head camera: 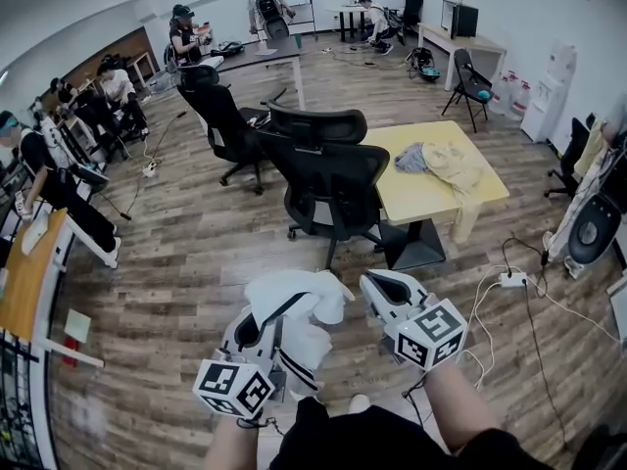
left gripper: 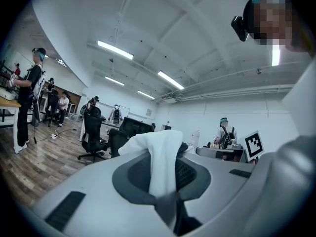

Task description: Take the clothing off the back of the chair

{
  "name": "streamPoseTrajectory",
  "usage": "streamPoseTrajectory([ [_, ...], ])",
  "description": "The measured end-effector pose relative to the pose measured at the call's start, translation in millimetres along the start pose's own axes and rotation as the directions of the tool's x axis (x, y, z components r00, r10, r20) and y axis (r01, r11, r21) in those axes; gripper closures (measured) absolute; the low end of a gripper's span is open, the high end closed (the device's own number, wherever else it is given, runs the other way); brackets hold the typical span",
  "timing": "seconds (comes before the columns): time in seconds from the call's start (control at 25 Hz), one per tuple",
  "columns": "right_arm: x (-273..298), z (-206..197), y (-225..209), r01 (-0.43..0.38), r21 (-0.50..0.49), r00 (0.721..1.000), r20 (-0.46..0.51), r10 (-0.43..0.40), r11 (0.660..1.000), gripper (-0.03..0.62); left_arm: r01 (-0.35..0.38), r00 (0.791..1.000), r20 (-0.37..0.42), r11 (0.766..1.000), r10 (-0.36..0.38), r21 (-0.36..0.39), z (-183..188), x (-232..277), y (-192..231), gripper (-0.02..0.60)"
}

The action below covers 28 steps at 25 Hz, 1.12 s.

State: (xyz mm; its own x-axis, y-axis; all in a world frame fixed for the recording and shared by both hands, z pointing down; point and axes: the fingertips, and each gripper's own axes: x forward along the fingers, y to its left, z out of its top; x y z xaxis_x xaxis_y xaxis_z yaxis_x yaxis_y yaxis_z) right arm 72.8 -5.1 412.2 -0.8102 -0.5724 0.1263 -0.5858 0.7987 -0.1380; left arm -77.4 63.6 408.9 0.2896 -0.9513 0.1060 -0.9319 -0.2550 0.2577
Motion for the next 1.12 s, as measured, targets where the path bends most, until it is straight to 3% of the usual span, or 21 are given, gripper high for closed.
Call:
streamPoseTrajectory([
  [1.12,1,-8,-3,-0.021,-0.011,1.0,-0.023,0.02,1.0,0.582,-0.025,1.0,0.005,1.0,0.025,-0.013,-5,-1,-1,0.514],
])
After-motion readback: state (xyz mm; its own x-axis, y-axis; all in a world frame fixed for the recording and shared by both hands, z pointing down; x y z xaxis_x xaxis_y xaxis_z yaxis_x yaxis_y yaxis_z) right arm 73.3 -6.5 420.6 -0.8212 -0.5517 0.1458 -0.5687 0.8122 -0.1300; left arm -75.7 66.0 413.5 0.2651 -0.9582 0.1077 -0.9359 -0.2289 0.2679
